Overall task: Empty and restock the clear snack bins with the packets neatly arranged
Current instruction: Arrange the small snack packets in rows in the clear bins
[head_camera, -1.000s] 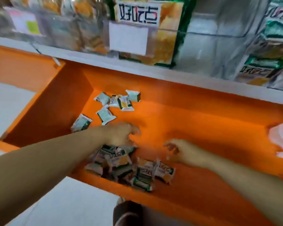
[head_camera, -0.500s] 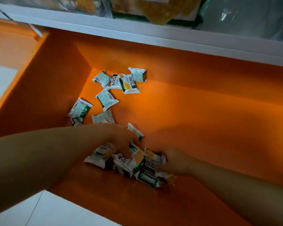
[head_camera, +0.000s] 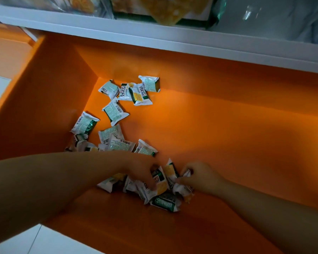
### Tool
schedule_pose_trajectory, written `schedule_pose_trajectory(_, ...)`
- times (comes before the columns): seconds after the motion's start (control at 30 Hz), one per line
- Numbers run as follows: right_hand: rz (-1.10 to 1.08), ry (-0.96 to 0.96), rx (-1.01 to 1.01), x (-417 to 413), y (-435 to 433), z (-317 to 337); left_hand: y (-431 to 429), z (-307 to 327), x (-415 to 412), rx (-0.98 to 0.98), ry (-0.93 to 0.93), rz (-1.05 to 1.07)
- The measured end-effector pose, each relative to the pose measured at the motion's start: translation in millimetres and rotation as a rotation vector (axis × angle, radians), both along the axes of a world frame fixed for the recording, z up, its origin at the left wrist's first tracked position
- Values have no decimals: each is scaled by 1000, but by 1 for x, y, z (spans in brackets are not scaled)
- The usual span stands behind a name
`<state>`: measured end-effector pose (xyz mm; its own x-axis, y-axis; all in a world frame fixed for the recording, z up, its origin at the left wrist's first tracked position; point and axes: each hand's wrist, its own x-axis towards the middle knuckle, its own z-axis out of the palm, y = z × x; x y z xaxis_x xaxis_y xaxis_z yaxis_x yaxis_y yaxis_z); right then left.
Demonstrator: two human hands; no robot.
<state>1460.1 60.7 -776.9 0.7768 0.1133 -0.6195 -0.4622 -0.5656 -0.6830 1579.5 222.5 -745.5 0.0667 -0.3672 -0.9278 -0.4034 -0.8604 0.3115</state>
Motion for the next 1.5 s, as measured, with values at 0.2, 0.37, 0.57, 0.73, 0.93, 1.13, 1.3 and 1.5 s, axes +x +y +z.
schedule_pose_trajectory(0.2,-73,-60,-12,-2,-19,17,-11,10,-5,-70,-49,-23)
schedule_pose_trajectory(0.37,-164,-146,-33,-11,-55,64,-32,57,-4,-238,-264,68)
schedule_pose_trajectory(0.57,-255,-285,-182,-42,-100,151,-70,147,-35,-517,-397,191)
schedule_pose_trajectory(0.73,-284,-484,-312,-85,-131,238,-105,228,-69,-748,-537,182)
schedule_pose_trajectory(0.93,-458,-710,-377,-143,-178,321,-153,296,-106,-1022,-604,228)
schedule_pose_trajectory(1.13,-761,-942,-318,-171,-224,357,-214,333,-130,-1184,-647,260)
schedule_pose_trajectory(1.3,-952,-1042,-288,-176,-261,369,-271,338,-126,-1247,-675,279)
schedule_pose_trajectory(1.5,-996,-1051,-257,-189,-282,367,-317,325,-114,-1141,-619,267)
